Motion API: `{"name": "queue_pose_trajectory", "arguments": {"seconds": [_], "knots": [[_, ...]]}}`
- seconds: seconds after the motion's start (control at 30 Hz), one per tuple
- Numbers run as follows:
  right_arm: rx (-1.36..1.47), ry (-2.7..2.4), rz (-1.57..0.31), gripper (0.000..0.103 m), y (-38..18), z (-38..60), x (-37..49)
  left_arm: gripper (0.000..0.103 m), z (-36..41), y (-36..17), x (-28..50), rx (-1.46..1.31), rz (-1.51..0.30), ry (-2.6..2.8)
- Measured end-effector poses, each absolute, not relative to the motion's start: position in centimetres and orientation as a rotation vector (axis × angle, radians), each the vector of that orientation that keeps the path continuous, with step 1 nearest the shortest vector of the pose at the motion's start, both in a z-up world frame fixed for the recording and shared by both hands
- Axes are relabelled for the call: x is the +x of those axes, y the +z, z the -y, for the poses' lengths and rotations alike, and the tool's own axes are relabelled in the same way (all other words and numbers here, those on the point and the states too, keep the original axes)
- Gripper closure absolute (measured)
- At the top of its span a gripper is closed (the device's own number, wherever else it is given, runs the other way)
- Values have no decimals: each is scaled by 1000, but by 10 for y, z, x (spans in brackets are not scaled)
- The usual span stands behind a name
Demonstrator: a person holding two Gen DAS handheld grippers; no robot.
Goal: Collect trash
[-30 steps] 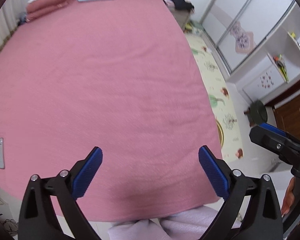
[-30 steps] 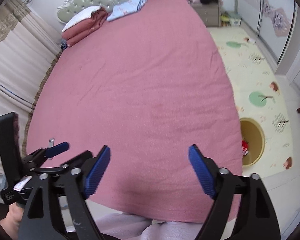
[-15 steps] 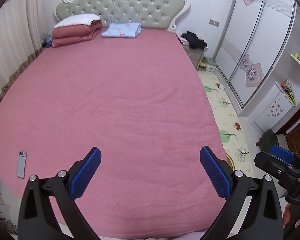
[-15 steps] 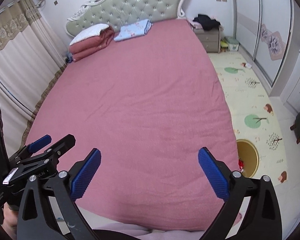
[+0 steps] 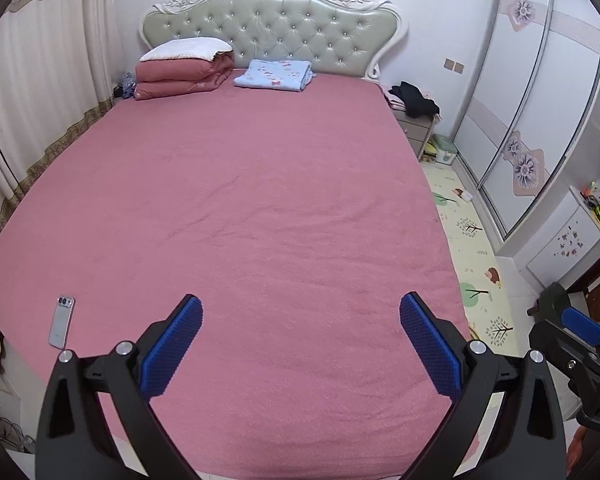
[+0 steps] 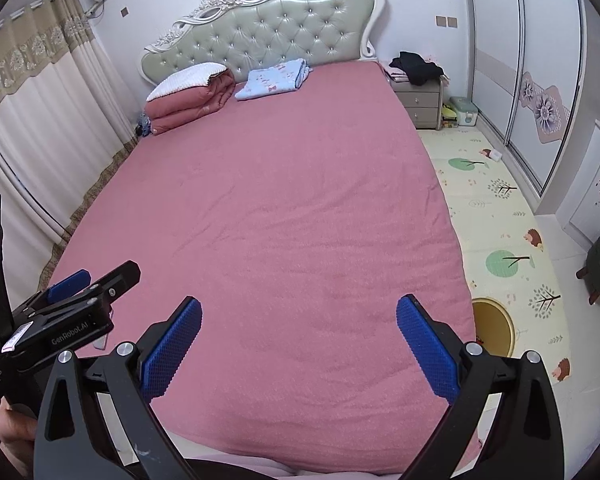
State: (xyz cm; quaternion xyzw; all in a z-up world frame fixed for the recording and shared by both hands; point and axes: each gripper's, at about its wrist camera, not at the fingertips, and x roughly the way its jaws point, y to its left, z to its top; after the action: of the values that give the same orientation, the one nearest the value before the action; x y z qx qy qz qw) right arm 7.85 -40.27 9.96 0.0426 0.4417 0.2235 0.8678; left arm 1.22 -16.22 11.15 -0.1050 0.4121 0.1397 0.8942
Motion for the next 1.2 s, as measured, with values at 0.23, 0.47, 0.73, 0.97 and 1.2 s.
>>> {"name": "queue_pose_trajectory", "arguments": {"seconds": [0.23, 0.47, 0.73, 0.97, 1.2], "knots": [[97, 469, -933, 9, 98, 400, 76, 4, 162, 113, 7, -215, -821, 304], [85, 480, -936, 9, 98, 399, 74, 4, 161, 111, 5, -235, -823, 299], [91, 478, -949, 9, 94, 399, 75, 4, 155, 108, 10, -245, -842, 285], [88, 477, -951, 9, 93, 399, 75, 4, 156, 108, 15, -229, -852, 278], [91, 475, -944, 9, 95, 399, 74, 4, 162, 109, 15, -219, -849, 273]]}}
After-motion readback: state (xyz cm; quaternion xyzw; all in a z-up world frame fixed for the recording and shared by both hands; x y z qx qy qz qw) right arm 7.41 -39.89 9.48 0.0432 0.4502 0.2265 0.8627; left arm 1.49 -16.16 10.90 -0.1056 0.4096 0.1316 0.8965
